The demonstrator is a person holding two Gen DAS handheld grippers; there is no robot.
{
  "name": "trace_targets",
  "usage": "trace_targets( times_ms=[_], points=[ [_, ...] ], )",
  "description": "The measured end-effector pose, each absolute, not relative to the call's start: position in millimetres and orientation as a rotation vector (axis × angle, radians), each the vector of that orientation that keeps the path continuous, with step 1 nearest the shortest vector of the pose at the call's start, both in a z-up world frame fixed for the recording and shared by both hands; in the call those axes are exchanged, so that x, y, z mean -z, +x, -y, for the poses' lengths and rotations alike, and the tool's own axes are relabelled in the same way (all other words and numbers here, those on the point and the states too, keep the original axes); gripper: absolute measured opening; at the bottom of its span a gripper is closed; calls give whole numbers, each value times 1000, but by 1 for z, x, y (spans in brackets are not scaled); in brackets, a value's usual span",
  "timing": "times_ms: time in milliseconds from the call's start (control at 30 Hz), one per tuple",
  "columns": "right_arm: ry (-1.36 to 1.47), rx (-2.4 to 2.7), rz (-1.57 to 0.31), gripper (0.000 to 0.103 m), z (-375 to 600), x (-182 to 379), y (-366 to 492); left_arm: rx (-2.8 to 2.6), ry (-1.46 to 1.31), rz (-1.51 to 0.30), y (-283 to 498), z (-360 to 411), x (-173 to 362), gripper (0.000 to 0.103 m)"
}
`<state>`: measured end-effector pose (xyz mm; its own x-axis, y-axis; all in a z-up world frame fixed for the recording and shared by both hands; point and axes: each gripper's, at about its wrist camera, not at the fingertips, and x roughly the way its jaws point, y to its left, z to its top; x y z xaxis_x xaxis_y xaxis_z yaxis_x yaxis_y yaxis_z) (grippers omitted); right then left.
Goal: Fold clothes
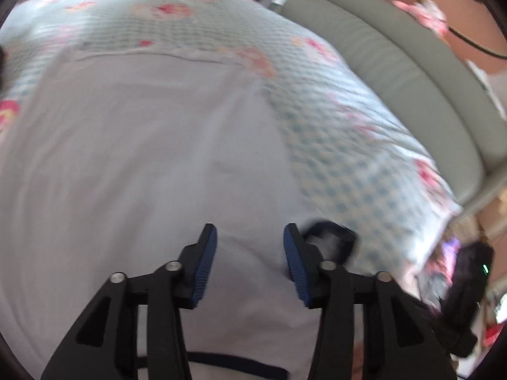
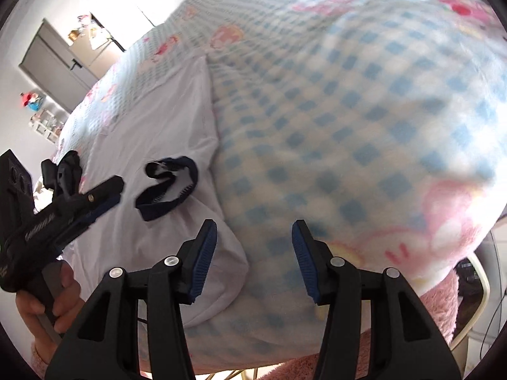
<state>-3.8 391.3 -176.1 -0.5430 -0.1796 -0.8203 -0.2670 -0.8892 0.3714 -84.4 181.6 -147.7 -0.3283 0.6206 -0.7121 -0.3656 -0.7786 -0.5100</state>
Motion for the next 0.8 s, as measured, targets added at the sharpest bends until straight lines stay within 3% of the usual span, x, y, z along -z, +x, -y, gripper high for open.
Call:
trace_targets(
  times_ms=[100, 167, 200, 267, 400, 533, 667, 800],
  points=[
    [-1517, -2635, -770, 52, -387, 187, -14, -1986, -1261, 325, -75, -205, 149, 55],
    [-1584, -2586, -706, 52, -382, 200, -20, -2058, -1317, 159, -77, -228, 157, 55],
    [-1584, -2586, -678, 52, -380, 201, -18, -2114, -1333, 140, -81, -226, 159, 50],
    [-1575, -2583, -654, 50, -381, 201, -10, -2227, -1363, 101, -90, -222, 163, 26],
    [-1534, -2535, -663, 47, -398, 196, 12, -2426, -1334, 245, -104, -181, 149, 23],
    [-1507, -2540, -672, 49, -404, 188, 16, -2435, -1339, 235, -97, -163, 143, 26],
    [-1525, -2544, -630, 52, -398, 188, 17, -2227, -1320, 308, -87, -174, 148, 48],
    [-1543, -2547, -588, 52, -392, 188, 17, -2100, -1346, 242, -77, -207, 160, 48]
  ],
)
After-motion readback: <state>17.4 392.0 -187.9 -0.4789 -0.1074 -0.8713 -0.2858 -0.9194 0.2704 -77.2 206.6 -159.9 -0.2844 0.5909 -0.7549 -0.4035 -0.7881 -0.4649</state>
